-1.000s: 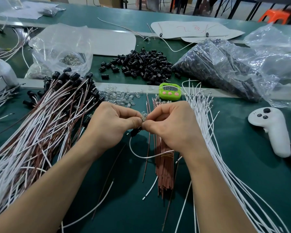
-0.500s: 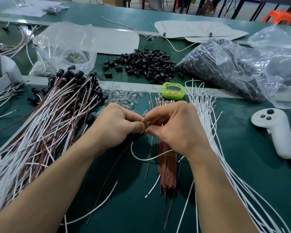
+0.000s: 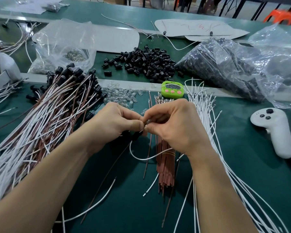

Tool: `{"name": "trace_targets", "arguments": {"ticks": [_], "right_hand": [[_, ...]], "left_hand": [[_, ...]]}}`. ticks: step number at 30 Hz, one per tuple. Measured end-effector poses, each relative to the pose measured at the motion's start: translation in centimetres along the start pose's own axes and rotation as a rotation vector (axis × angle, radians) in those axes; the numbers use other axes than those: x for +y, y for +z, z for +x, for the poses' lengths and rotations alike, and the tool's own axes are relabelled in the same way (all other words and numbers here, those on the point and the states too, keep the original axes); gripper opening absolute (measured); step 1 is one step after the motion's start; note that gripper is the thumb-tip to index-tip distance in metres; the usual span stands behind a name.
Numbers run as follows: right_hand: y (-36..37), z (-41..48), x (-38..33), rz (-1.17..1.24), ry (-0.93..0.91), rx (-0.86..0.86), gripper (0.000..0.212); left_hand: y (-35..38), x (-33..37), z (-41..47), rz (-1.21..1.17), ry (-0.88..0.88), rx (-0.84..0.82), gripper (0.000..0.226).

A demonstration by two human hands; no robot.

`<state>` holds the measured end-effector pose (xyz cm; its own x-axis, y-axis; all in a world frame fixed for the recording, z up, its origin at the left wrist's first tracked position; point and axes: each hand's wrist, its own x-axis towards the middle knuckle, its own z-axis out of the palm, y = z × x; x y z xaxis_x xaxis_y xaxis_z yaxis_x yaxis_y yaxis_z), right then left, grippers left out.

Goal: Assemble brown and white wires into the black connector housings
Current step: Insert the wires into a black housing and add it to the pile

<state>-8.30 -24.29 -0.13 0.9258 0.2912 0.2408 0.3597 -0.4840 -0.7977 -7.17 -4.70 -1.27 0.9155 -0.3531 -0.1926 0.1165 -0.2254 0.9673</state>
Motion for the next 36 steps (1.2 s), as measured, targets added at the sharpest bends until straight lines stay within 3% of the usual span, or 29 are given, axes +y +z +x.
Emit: {"name": "trace_targets", "arguments": {"ticks": [5,9,16,25,36], "right_hand": [[-0.2,0.0,0.1,0.042,-0.007,-0.010,0.022],[-0.2,-0.1,0.6,0.093,0.013,0.038,0.020],[-0.6,0.1,1.4,0.205,0.034,0.113,0.016],[-0.6,0.2,1.6,0.193,0.041,0.119,0.014],[-0.4,0.1,0.5,0.213,0.002,0.146,0.018]], "left_hand": [[0.1,-0.1,0.1,-0.110,-0.004,-0.005,0.005],[0.2,0.0,0.2,-0.253,-0.038,-0.029,0.023],[-0.8,0.0,-0.3,-0.194,-0.129,-0.236,0.031],[-0.5,0.5,-0.3,-0.255,-0.102,-0.101,0.019],[-0.5,0.2,-0.1,-0.239,0.009,-0.064,0.024]]}}
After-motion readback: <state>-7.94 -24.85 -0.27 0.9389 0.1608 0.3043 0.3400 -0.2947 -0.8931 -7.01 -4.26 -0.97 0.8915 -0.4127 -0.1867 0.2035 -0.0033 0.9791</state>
